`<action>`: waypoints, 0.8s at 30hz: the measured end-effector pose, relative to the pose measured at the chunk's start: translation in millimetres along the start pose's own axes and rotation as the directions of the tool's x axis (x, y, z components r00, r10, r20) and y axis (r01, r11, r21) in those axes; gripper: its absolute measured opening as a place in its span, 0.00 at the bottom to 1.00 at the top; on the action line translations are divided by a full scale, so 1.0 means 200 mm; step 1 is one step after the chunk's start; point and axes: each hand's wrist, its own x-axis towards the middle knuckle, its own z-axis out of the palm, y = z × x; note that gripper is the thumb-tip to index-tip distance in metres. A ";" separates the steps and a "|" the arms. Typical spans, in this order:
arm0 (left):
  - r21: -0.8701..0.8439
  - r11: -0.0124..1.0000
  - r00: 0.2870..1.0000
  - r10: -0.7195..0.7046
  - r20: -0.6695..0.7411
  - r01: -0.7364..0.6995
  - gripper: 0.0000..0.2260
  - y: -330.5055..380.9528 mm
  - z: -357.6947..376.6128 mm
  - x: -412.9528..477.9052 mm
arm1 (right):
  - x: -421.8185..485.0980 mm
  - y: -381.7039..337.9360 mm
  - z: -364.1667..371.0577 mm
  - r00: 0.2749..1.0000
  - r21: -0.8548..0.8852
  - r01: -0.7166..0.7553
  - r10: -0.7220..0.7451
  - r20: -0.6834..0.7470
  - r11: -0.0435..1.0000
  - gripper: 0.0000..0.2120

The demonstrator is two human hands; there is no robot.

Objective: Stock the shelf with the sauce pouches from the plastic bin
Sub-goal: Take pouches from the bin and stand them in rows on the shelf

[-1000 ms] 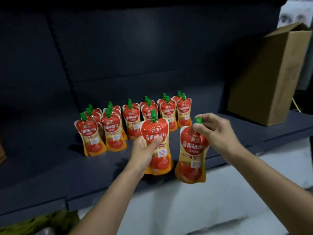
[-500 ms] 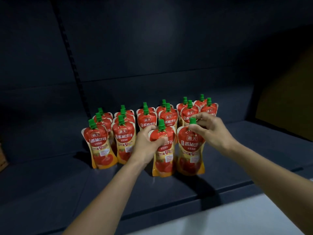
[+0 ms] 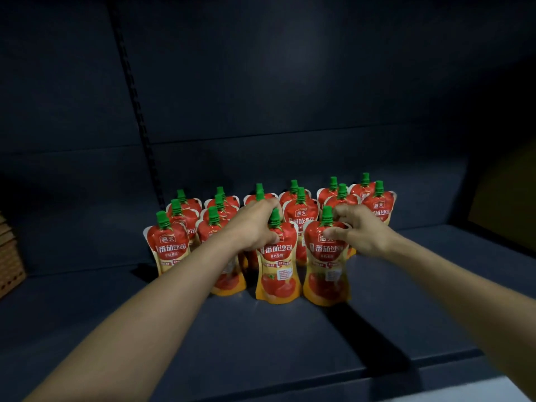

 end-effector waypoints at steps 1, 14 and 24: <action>0.015 1.000 1.000 -0.005 -0.007 0.005 0.15 0.00 0.00 0.04 | 0.05 0.02 -0.01 1.000 0.002 0.003 -0.003 0.010 1.000 0.03; 0.034 0.999 1.000 -0.012 -0.021 0.013 0.14 -0.06 0.00 0.13 | 0.21 0.03 0.04 0.999 0.151 -0.026 0.018 0.050 0.988 0.07; 0.047 0.999 1.000 -0.014 -0.016 0.015 0.15 -0.09 0.00 0.14 | 0.24 0.07 0.05 0.999 0.155 -0.026 0.018 0.048 0.988 0.09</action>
